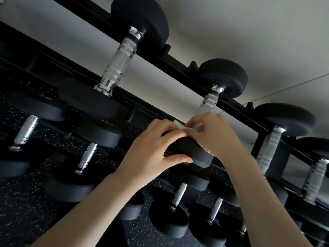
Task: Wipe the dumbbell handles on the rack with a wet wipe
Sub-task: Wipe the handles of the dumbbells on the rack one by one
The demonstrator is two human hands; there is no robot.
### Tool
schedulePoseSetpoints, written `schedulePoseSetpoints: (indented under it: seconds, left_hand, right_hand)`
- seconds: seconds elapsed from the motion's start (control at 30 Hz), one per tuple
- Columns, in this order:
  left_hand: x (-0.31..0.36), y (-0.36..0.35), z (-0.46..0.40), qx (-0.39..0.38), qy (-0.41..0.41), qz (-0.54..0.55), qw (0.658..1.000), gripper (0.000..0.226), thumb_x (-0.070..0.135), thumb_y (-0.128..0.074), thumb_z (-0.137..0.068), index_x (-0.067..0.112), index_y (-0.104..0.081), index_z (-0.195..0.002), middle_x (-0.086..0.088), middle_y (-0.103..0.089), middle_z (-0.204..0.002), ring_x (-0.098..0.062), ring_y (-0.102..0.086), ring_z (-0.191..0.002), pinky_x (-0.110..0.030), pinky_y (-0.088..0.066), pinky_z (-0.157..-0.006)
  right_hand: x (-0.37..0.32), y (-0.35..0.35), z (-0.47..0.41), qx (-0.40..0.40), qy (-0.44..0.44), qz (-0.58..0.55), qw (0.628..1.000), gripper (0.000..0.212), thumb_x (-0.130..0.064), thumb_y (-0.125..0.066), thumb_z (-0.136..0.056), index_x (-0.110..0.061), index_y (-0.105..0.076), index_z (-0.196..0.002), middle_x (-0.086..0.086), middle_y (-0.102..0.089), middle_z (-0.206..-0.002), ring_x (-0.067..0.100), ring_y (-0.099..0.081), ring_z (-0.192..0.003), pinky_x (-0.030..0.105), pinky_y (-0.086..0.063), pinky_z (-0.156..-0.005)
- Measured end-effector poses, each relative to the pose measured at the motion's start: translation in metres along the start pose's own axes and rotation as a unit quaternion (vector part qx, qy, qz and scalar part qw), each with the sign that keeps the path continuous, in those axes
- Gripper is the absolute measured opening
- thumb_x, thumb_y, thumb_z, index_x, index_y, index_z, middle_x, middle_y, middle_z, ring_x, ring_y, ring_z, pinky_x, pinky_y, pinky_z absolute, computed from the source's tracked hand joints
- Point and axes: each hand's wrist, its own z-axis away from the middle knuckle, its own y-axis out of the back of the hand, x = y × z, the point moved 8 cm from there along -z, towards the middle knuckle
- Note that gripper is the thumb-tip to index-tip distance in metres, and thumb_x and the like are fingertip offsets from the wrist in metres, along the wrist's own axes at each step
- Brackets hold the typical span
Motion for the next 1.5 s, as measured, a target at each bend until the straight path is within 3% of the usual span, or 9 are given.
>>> schedulePoseSetpoints:
  seconds: [0.2,0.4,0.67,0.77,0.87,1.07,1.13,1.23,1.5]
  left_hand:
    - [0.001,0.003,-0.003,0.0,-0.005,-0.029,1.0,0.051,0.063,-0.057,-0.075,0.026,-0.066,-0.108,0.012,-0.056,-0.104,-0.009,-0.049,-0.1,-0.023,-0.049,-0.07]
    - [0.0,0.003,-0.004,-0.006,-0.015,-0.041,0.999,0.051,0.063,-0.057,-0.077,0.024,-0.067,-0.108,0.011,-0.057,-0.103,-0.01,-0.051,-0.097,-0.021,-0.048,-0.068]
    - [0.001,0.003,-0.003,0.0,-0.022,-0.032,0.999,0.05,0.062,-0.056,-0.078,0.023,-0.065,-0.109,0.01,-0.056,-0.103,-0.01,-0.049,-0.097,-0.022,-0.049,-0.066]
    - [0.001,0.002,-0.004,-0.001,-0.028,-0.029,0.999,0.052,0.062,-0.056,-0.078,0.021,-0.066,-0.109,0.008,-0.057,-0.103,-0.012,-0.051,-0.096,-0.025,-0.052,-0.065]
    - [0.002,0.003,-0.005,0.0,-0.035,-0.031,0.999,0.054,0.062,-0.055,-0.078,0.019,-0.067,-0.108,0.007,-0.057,-0.101,-0.013,-0.052,-0.094,-0.028,-0.053,-0.062]
    - [0.006,0.003,-0.007,-0.02,-0.048,-0.055,0.997,0.053,0.062,-0.056,-0.079,0.019,-0.065,-0.108,0.006,-0.057,-0.1,-0.013,-0.051,-0.093,-0.024,-0.049,-0.064]
    - [0.009,0.004,-0.009,-0.028,-0.065,-0.071,0.995,0.052,0.06,-0.057,-0.08,0.017,-0.065,-0.109,0.005,-0.057,-0.099,-0.013,-0.051,-0.092,-0.024,-0.048,-0.065]
    - [0.014,0.006,-0.012,-0.046,-0.091,-0.097,0.99,0.053,0.059,-0.055,-0.082,0.014,-0.066,-0.108,0.002,-0.059,-0.097,-0.016,-0.053,-0.089,-0.03,-0.05,-0.069]
    - [0.028,0.008,-0.019,-0.104,-0.125,-0.156,0.974,0.058,0.06,-0.051,-0.081,0.01,-0.068,-0.105,-0.001,-0.062,-0.098,-0.022,-0.058,-0.091,-0.04,-0.052,-0.071]
  right_hand:
    - [-0.012,0.011,-0.014,0.005,0.022,0.095,0.995,0.014,-0.041,-0.06,-0.085,-0.03,-0.068,-0.092,0.002,-0.057,-0.085,0.024,-0.06,-0.084,0.033,-0.05,-0.066]
    - [-0.011,0.039,-0.038,0.073,0.022,0.135,0.988,0.015,-0.034,-0.061,-0.086,-0.024,-0.069,-0.093,0.004,-0.066,-0.088,0.022,-0.06,-0.073,0.028,-0.042,-0.06]
    - [0.008,0.071,-0.043,0.257,-0.031,0.069,0.964,0.018,-0.035,-0.056,-0.09,-0.027,-0.07,-0.1,0.007,-0.068,-0.087,0.031,-0.06,-0.083,0.03,-0.04,-0.065]
    - [0.023,0.065,-0.031,0.309,-0.04,-0.039,0.95,0.017,-0.035,-0.058,-0.089,-0.028,-0.07,-0.099,-0.004,-0.064,-0.069,0.013,-0.057,-0.066,0.02,-0.037,-0.059]
    - [0.032,0.054,-0.024,0.277,-0.011,-0.154,0.948,0.012,-0.029,-0.06,-0.09,-0.019,-0.066,-0.093,-0.011,-0.045,-0.051,0.001,-0.042,-0.042,0.006,-0.03,-0.044]
    - [0.026,0.014,0.0,0.114,0.037,-0.22,0.968,0.012,-0.027,-0.059,-0.09,-0.016,-0.06,-0.091,-0.01,-0.05,-0.043,0.006,-0.036,-0.035,0.011,-0.027,-0.041]
    - [0.027,0.006,0.01,0.12,0.036,-0.209,0.97,0.011,-0.029,-0.057,-0.091,-0.018,-0.055,-0.094,-0.012,-0.053,-0.044,0.005,-0.042,-0.037,0.014,-0.032,-0.042]
    - [0.03,-0.001,0.021,0.149,0.028,-0.161,0.975,0.015,-0.033,-0.05,-0.095,-0.021,-0.045,-0.102,0.003,-0.066,-0.063,0.017,-0.058,-0.053,0.033,-0.049,-0.057]
    - [0.031,0.003,0.027,0.169,-0.001,-0.157,0.973,0.015,-0.035,-0.046,-0.095,-0.021,-0.045,-0.101,0.004,-0.062,-0.088,0.026,-0.06,-0.075,0.045,-0.052,-0.07]
